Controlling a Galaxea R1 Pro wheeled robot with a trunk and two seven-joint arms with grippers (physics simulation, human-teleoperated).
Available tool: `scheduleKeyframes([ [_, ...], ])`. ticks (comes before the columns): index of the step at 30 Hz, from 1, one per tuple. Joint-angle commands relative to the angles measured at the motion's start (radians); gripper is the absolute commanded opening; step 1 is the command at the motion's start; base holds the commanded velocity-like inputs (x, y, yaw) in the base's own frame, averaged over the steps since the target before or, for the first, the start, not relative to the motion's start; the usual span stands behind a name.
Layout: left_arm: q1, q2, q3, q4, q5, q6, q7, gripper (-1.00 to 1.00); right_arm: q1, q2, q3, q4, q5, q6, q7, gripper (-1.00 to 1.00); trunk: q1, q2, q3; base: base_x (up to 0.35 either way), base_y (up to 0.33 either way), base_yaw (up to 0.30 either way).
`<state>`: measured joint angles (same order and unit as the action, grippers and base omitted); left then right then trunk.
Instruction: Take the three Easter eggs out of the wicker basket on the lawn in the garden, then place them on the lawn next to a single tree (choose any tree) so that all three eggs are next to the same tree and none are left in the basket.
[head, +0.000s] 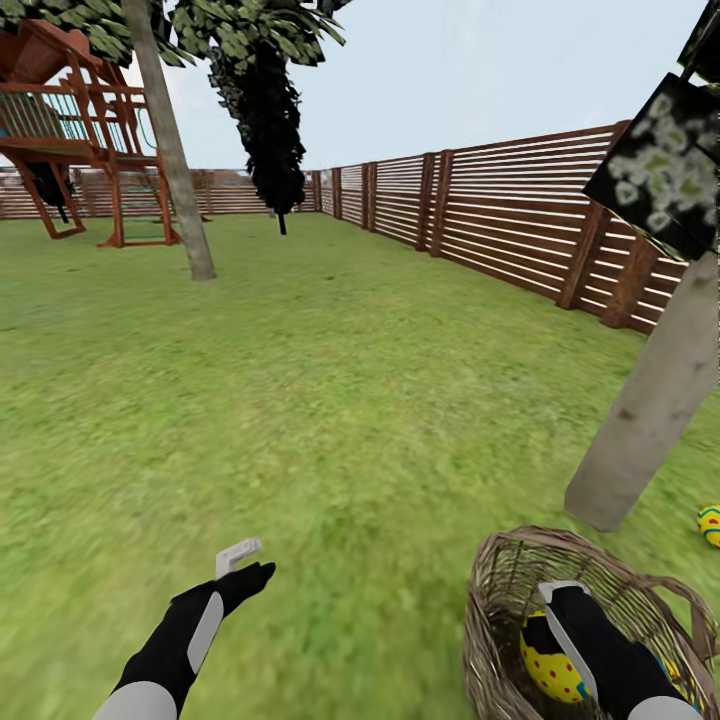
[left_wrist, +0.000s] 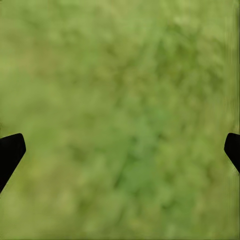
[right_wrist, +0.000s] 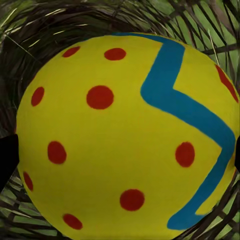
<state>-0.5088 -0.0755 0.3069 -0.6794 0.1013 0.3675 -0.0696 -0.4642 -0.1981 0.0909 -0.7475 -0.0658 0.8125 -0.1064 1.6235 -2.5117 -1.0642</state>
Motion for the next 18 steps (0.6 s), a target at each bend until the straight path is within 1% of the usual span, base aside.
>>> scheduleKeyframes([
  [1, 0.0, -0.001, 0.006, -0.002, 0.008, 0.008, -0.004, 1.0, -0.001, -0.001, 0.006, -0.001, -0.008, 0.004, -0.008, -1.0, -0.001, 0.0, 0.003, 0.0, 0.008, 0.0],
  [18, 0.0, -0.002, 0.006, -0.002, 0.008, 0.008, -0.002, 1.0, 0.0, -0.005, 0.006, -0.001, -0.008, 0.004, -0.008, -1.0, -0.008, 0.004, 0.069, 0.0, 0.0, 0.0],
])
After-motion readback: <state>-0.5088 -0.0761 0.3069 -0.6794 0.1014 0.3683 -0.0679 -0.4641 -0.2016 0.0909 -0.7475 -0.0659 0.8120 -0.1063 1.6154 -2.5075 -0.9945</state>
